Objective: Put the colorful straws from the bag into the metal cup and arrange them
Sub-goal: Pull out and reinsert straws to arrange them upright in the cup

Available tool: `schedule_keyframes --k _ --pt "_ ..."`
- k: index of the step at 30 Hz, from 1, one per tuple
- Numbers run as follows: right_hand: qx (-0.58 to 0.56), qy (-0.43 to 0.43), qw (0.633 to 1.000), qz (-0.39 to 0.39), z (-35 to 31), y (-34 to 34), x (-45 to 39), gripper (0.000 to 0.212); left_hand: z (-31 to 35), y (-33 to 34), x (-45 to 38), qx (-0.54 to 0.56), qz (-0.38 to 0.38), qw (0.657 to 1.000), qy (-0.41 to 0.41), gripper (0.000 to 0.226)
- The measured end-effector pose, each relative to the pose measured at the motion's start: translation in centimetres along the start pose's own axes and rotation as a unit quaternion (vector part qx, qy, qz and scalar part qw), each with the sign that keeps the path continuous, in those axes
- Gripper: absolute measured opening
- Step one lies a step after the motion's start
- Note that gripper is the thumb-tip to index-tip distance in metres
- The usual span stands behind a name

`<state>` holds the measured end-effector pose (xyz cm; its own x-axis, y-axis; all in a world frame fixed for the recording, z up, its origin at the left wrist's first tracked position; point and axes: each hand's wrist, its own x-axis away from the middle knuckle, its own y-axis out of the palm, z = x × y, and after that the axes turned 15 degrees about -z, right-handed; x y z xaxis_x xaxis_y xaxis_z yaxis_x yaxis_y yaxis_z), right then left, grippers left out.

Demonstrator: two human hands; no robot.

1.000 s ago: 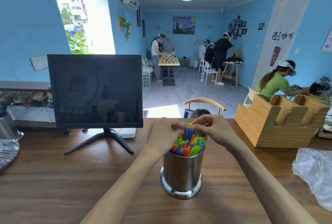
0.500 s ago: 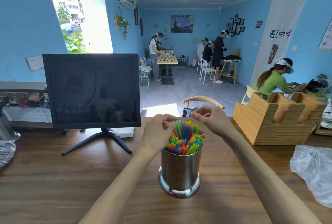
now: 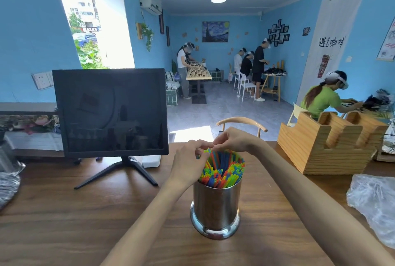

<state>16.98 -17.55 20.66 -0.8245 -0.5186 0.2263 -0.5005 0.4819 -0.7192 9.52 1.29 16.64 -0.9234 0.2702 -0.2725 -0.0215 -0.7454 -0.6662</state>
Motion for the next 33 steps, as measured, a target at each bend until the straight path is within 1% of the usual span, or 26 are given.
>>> schedule_keyframes --k 3,7,11,14,17,19,21,23,26,28,31,33 --pt "0.012 -0.001 0.999 0.029 -0.5 -0.4 0.0 0.013 0.0 -0.2 0.1 0.003 -0.006 1.000 -0.001 0.022" --pt "-0.017 -0.033 0.998 0.041 -1.5 -1.9 1.4 0.009 -0.1 -0.3 0.0 0.022 -0.008 1.000 0.011 0.023" --pt "-0.014 -0.087 0.991 0.105 -3.8 -3.7 3.7 0.011 0.1 -0.4 -0.2 0.076 0.011 0.997 0.010 0.024" --pt "0.034 -0.141 0.975 0.166 -6.1 -4.8 5.6 0.007 1.2 -0.8 -1.0 0.082 0.029 0.996 0.006 0.033" --pt "0.076 -0.200 0.949 0.232 -8.5 -5.8 7.3 0.012 2.2 -1.5 -2.0 0.066 -0.025 0.997 0.025 0.050" --pt "0.083 -0.236 0.924 0.289 -9.7 -6.6 8.3 0.017 2.8 -1.9 -2.3 0.102 -0.074 0.991 0.054 0.048" --pt "0.051 -0.273 0.901 0.334 -10.2 -7.2 9.2 0.016 3.4 -2.4 -2.2 0.183 -0.116 0.972 0.085 0.035" --pt "-0.007 -0.306 0.879 0.365 -10.1 -7.5 9.7 0.013 3.7 -2.9 -2.0 0.262 -0.132 0.951 0.097 0.025" --pt "-0.100 -0.319 0.855 0.396 -8.7 -7.0 9.5 0.010 3.2 -3.6 -1.5 0.393 -0.136 0.905 0.088 0.032" --pt "-0.181 -0.307 0.843 0.403 -7.1 -6.1 8.9 0.011 2.7 -4.0 -1.4 0.473 -0.108 0.872 0.063 0.032" --pt "-0.295 -0.266 0.830 0.391 -4.4 -4.1 8.0 0.008 2.2 -4.7 -1.6 0.575 -0.036 0.817 0.012 0.020" --pt "-0.338 -0.227 0.836 0.367 -2.7 -2.0 7.4 0.005 2.2 -5.2 -1.9 0.602 0.007 0.799 0.005 0.017"
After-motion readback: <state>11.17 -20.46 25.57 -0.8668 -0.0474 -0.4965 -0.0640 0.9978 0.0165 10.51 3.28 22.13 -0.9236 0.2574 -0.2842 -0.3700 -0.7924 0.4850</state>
